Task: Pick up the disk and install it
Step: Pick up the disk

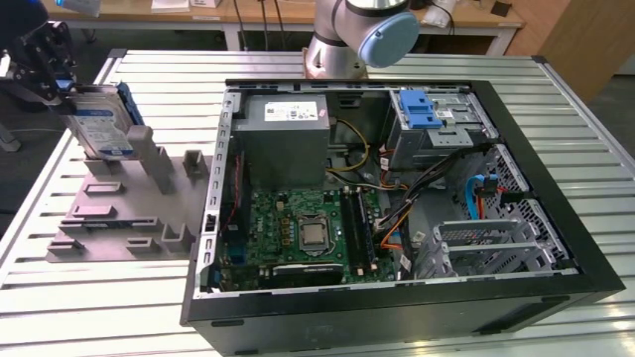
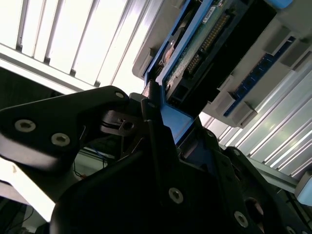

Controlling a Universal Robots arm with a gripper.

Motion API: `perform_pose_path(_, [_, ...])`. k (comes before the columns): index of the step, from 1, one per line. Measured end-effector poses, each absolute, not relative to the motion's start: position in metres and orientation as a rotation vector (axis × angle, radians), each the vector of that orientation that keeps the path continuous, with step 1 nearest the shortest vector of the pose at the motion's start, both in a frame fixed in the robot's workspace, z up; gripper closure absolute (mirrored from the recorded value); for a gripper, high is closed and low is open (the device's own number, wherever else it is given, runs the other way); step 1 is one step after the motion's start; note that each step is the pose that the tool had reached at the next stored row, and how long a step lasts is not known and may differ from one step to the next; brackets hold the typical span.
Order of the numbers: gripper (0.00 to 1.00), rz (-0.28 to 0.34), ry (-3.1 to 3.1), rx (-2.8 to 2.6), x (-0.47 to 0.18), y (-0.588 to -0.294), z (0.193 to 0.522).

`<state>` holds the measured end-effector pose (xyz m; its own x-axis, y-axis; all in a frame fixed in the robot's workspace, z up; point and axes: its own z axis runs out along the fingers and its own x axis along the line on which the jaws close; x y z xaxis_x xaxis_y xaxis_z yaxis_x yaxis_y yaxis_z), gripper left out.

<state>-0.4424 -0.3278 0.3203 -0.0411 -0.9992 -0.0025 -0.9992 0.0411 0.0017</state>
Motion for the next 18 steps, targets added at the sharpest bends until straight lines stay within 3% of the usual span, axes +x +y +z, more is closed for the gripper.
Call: perform_pose_path(18, [0.63,0.005,2.266,-2.175,-0.442,-0.328,0.336])
